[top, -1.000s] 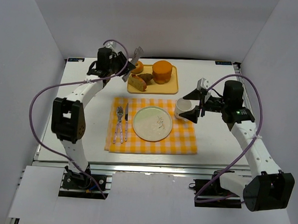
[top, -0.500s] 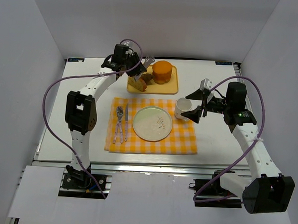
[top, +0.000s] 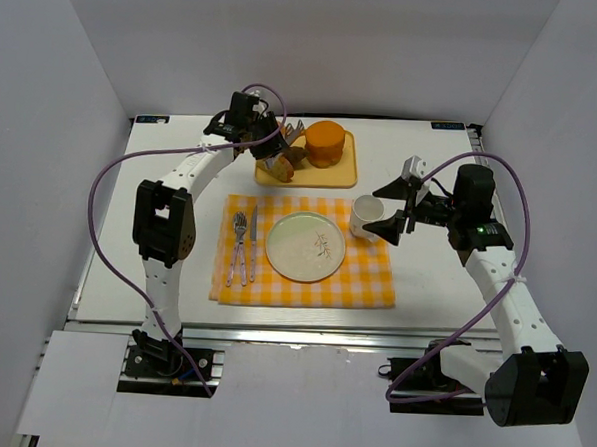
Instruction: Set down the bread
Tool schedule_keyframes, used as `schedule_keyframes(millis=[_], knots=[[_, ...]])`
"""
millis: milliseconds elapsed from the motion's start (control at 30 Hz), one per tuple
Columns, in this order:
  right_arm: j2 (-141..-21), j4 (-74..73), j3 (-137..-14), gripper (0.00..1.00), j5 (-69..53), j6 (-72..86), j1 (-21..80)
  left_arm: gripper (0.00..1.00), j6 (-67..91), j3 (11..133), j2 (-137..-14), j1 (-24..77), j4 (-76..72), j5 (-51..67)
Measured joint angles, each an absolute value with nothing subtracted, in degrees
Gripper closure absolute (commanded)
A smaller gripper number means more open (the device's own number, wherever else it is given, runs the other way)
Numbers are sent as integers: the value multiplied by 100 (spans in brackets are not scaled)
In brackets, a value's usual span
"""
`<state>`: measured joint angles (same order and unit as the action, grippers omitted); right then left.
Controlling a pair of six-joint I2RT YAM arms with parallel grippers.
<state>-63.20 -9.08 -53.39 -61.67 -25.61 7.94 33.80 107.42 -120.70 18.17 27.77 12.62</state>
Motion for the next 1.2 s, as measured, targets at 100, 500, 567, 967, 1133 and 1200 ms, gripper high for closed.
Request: schedule_keyframes(millis=[100, 500, 567, 967, 1133, 1200], knots=[[-6320, -891, -5339, 11, -6167, -2550, 788, 50, 3382, 10742, -12070, 1817, 2781, 1288], [-6320, -880, -5339, 11, -6176, -2504, 784, 50, 3409, 10702, -12057, 1817, 2685, 1446], [-6320, -878, -5339, 10, -6189, -2482, 784, 49, 3406, 10624, -12040, 1817, 2670, 1509], [-6322, -834, -5334, 11, -6211, -2434, 784, 48, 3500, 10355, -12033, 1817, 2510, 1898], [-6322, -834, -5334, 11, -6211, -2425, 784, 48, 3651, 10355, -12031, 1817, 2344, 2067], [-6322, -834, -5334, 11, -6211, -2418, 784, 48, 3712, 10353, -12031, 1817, 2294, 2112]])
